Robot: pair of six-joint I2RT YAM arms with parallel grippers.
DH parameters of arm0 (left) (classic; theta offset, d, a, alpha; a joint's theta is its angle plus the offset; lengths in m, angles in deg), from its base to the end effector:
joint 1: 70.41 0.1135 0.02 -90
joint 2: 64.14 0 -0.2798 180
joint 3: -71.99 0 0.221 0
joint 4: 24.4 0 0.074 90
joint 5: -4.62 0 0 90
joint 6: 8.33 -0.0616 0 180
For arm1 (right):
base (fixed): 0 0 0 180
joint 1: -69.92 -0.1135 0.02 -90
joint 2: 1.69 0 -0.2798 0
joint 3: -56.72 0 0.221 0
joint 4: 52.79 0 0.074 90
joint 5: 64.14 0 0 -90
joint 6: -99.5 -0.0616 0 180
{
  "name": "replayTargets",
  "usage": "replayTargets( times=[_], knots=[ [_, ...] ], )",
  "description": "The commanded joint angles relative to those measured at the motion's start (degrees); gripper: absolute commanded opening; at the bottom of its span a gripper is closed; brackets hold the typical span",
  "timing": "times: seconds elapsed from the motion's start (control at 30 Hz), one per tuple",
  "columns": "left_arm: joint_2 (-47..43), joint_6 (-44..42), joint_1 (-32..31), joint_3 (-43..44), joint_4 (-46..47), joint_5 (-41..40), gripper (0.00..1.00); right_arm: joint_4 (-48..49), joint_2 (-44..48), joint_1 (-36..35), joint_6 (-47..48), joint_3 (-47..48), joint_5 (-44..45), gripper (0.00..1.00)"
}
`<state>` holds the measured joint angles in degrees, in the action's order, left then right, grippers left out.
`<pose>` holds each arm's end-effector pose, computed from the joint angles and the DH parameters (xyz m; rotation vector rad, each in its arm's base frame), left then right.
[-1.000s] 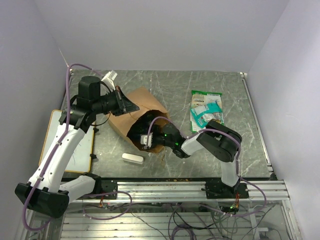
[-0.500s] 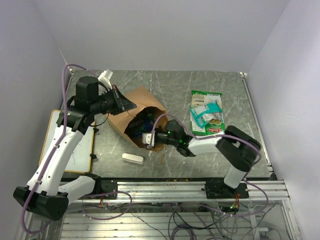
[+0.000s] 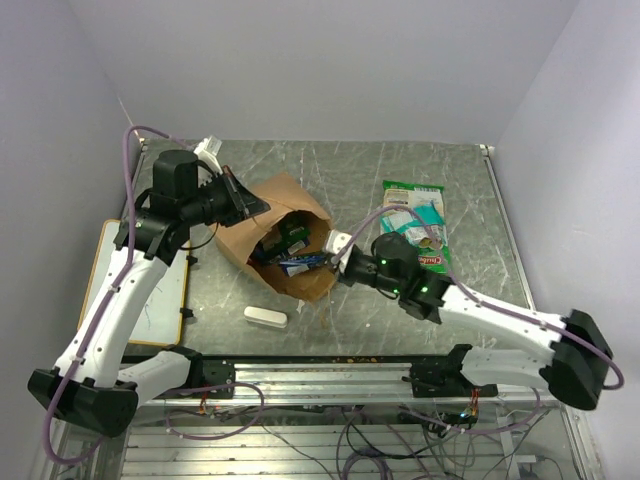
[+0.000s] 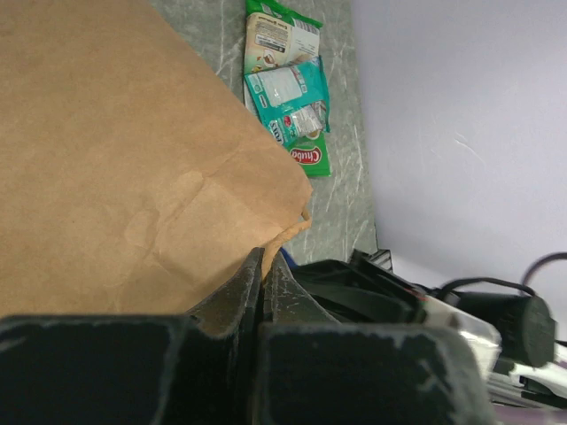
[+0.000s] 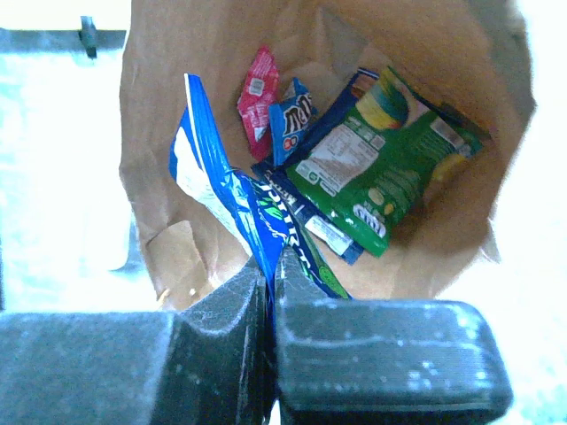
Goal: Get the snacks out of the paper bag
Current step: Take out the snack from the paper bag, then place the snack at the center of the board.
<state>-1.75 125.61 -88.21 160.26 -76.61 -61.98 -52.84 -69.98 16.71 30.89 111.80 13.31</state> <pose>0.1888 -0.0863 0.4000 -0.2169 2.1566 -1.0670 0.1463 0.2180 0.2922 -1.2352 1.3587 0.5905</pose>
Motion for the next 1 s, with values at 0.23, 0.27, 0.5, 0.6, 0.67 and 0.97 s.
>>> replayTargets(
  times=[0.23, 0.27, 0.5, 0.6, 0.67, 0.97],
  knots=[
    [2.45, -0.59, 0.49, 5.37, -5.84, -6.30, 0.07, -33.64, 16.15, 0.08, -16.06, 18.37, 14.81, 0.00],
    [2.34, -0.50, 0.49, 5.36, -6.05, -7.01, 0.07, -35.25, 17.29, 0.07, -16.48, 20.75, 16.38, 0.00],
    [2.45, -0.18, 0.63, 5.65, -8.71, -11.09, 0.07, -41.91, 22.12, 0.13, -22.60, 28.56, 31.74, 0.00],
    [2.62, -0.33, 0.66, 5.62, -8.82, -10.85, 0.07, -43.80, 20.56, 0.13, -26.30, 30.82, 44.00, 0.00],
    [2.58, -0.41, 0.66, 5.61, -8.89, -10.49, 0.07, -44.43, 18.81, 0.08, -27.12, 31.13, 52.08, 0.00],
    [1.34, -0.42, 0.66, 5.17, -9.36, -9.48, 0.07, -36.31, 5.88, 12.80, -22.24, 29.18, 63.36, 0.00]
  ],
)
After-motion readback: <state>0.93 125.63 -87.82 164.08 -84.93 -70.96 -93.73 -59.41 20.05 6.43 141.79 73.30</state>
